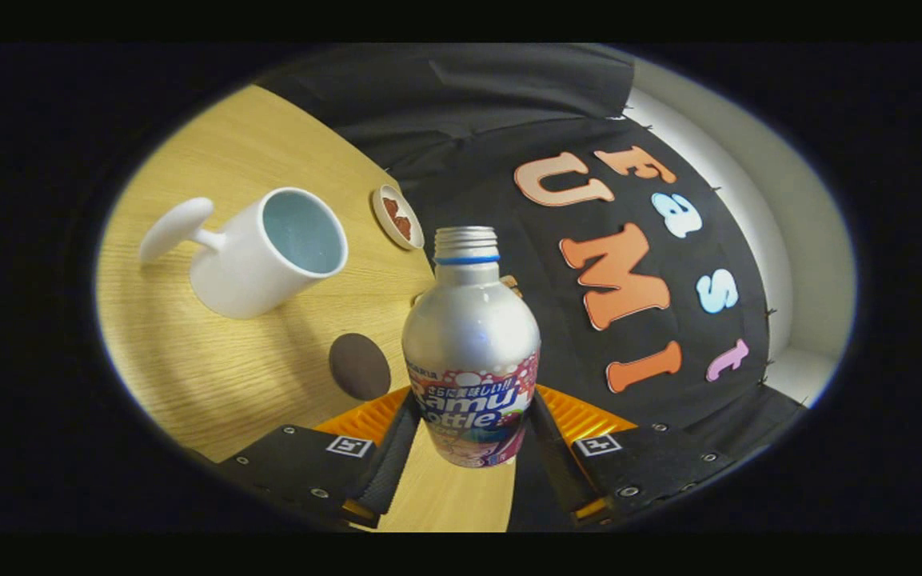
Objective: Take the bottle from table, then pour the juice into the cup, finally place the bottle on the coaster
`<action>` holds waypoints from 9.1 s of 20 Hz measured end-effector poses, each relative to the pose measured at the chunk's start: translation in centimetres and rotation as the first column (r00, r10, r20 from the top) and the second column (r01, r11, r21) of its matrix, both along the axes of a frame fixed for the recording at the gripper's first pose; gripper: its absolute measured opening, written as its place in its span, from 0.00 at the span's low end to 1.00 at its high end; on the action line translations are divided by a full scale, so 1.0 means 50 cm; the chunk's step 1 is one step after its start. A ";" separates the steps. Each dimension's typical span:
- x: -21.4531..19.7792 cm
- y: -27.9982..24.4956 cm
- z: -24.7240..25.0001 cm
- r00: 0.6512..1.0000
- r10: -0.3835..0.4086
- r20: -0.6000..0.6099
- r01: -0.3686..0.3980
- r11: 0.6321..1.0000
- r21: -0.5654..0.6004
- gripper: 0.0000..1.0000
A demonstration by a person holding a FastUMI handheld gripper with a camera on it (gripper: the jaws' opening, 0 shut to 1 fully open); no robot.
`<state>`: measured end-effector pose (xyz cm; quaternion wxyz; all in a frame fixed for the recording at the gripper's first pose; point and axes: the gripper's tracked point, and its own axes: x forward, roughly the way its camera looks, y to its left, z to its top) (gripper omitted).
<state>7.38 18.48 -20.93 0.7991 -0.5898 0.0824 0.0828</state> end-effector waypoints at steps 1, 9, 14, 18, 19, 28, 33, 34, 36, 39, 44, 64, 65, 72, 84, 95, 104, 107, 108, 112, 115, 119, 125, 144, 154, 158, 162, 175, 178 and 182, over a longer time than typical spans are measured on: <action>-0.002 0.004 0.003 1.000 0.010 0.008 -0.010 1.000 -0.025 0.77; 0.013 0.028 0.017 0.993 0.087 0.077 -0.070 0.977 -0.200 0.77; 0.013 0.037 0.018 0.986 0.133 0.099 -0.100 0.952 -0.288 0.77; 0.009 0.043 0.029 0.980 0.163 0.110 -0.117 0.933 -0.341 0.77; 0.007 0.045 0.031 0.979 0.170 0.111 -0.121 0.927 -0.354 0.77; 0.007 0.060 0.042 0.969 0.221 0.107 -0.154 0.886 -0.437 0.77; 0.015 0.052 0.047 0.969 0.223 0.109 -0.147 0.868 -0.475 0.76; 0.015 0.051 0.051 0.967 0.229 0.110 -0.148 0.860 -0.488 0.77; 0.010 0.048 0.057 0.964 0.240 0.115 -0.149 0.844 -0.515 0.77; 0.015 0.044 0.060 0.965 0.235 0.116 -0.145 0.846 -0.513 0.76; 0.015 0.046 0.080 0.961 0.244 0.128 -0.142 0.837 -0.529 0.76; 0.023 0.053 0.130 0.943 0.305 0.131 -0.161 0.765 -0.623 0.76; 0.021 0.054 0.132 0.943 0.307 0.131 -0.162 0.764 -0.625 0.76; 0.030 0.068 0.147 0.933 0.334 0.133 -0.170 0.736 -0.655 0.76; 0.022 0.080 0.143 0.924 0.359 0.133 -0.175 0.704 -0.689 0.76; 0.019 0.095 0.114 0.925 0.363 0.113 -0.204 0.723 -0.660 0.77; 0.009 0.094 0.068 0.954 0.286 0.085 -0.229 0.883 -0.411 0.77; 0.002 0.101 0.049 0.965 0.255 0.054 -0.230 0.930 -0.288 0.77; 0.000 0.102 0.046 0.968 0.246 0.046 -0.228 0.942 -0.247 0.77; 0.008 0.119 0.060 0.973 0.222 0.059 -0.218 0.974 -0.061 0.77; 0.012 0.126 0.077 0.977 0.201 0.074 -0.207 0.975 0.083 0.77; 0.027 0.127 0.092 0.988 0.153 0.022 -0.150 0.921 0.360 0.77; 0.054 0.116 0.075 0.991 0.112 -0.071 -0.046 0.790 0.612 0.77; 0.158 0.039 -0.105 0.922 0.005 -0.388 0.352 0.412 0.841 0.77; 0.159 0.025 -0.155 0.907 0.018 -0.421 0.385 0.373 0.844 0.77; 0.157 0.018 -0.161 0.905 0.030 -0.424 0.386 0.360 0.850 0.81; 0.148 0.021 -0.120 0.921 0.046 -0.387 0.352 0.327 0.877 0.93; 0.041 -0.076 0.098 0.985 -0.006 -0.173 0.163 0.364 0.917 0.97; 0.009 -0.111 0.155 0.990 -0.026 -0.136 0.137 0.360 0.923 0.97; -0.047 -0.159 0.212 0.992 -0.060 -0.114 0.128 0.330 0.935 0.97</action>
